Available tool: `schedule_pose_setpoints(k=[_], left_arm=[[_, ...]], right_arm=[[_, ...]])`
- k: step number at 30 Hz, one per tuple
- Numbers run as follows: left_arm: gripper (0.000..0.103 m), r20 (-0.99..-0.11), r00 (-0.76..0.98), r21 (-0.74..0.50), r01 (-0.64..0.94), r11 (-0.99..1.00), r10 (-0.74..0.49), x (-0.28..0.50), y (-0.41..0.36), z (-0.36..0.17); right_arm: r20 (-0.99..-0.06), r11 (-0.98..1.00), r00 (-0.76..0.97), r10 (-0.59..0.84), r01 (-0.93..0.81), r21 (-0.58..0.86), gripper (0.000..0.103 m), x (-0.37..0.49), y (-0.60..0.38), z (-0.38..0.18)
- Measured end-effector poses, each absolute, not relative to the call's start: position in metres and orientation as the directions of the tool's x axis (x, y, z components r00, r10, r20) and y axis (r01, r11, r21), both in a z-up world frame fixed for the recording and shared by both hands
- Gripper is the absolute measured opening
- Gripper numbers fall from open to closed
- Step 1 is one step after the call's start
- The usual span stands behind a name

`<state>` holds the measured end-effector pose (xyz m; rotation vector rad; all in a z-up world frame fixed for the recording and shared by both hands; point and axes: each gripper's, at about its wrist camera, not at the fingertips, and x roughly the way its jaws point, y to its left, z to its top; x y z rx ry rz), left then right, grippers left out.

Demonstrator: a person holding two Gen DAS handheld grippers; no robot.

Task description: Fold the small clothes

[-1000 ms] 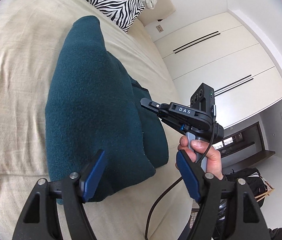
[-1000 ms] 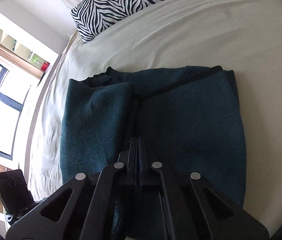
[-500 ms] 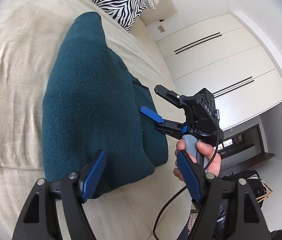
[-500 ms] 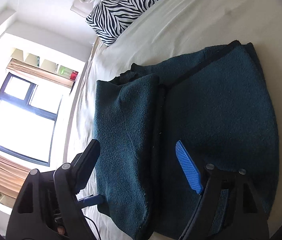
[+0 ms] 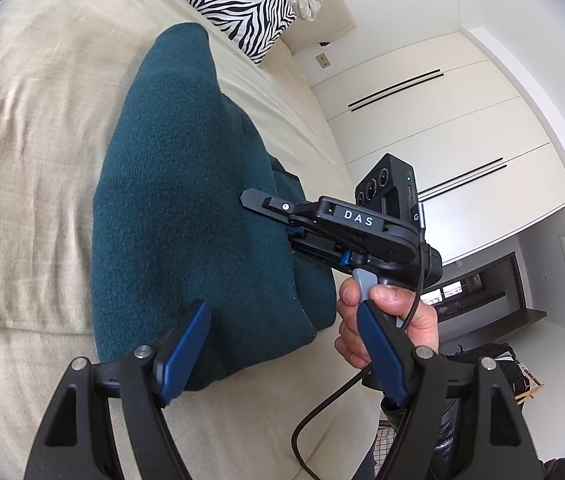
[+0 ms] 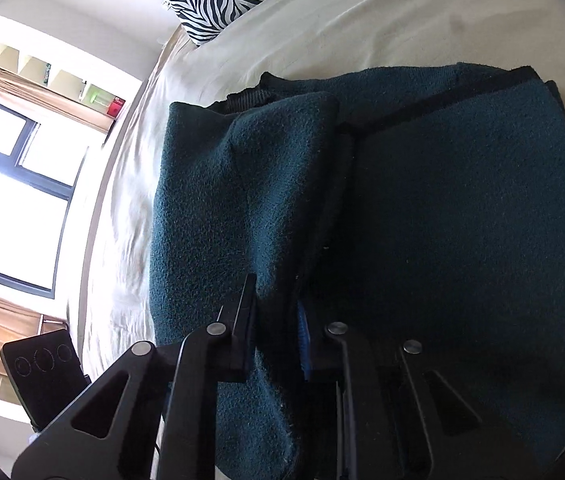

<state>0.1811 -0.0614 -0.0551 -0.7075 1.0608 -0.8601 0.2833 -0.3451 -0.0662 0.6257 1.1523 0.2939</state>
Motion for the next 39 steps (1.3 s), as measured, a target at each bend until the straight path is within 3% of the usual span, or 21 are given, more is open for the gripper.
schedule_pose_setpoints(k=[15, 28, 31, 35, 39], left_arm=[[0.078, -0.449, 0.213, -0.820, 0.287, 0.495, -0.868, 0.179, -0.086, -0.042], [0.078, -0.480, 0.208, -0.784, 0.334, 0.523, -0.852, 0.198, -0.105, -0.024], [0.078, -0.500, 0.232, -0.745, 0.376, 0.551, -0.834, 0.211, -0.115, -0.010], [0.078, -0.547, 0.283, -0.665, 0.426, 0.614, -0.788, 0.239, -0.137, 0.005], [0.078, -0.610, 0.358, -0.559, 0.438, 0.704, -0.707, 0.281, -0.162, 0.009]], right_arm=[[-0.814, 0.855, 0.460, 0.354, 0.194, 0.481, 0.013, 0.243, -0.452, -0.029], [-0.824, 0.851, 0.448, 0.348, 0.219, 0.478, 0.013, 0.235, -0.473, -0.050], [-0.819, 0.834, 0.440, 0.368, 0.233, 0.500, 0.014, 0.237, -0.474, -0.070], [-0.741, 0.752, 0.509, 0.437, 0.246, 0.612, 0.014, 0.224, -0.489, -0.087], [-0.741, 0.754, 0.516, 0.429, 0.247, 0.608, 0.019, 0.216, -0.492, -0.081]])
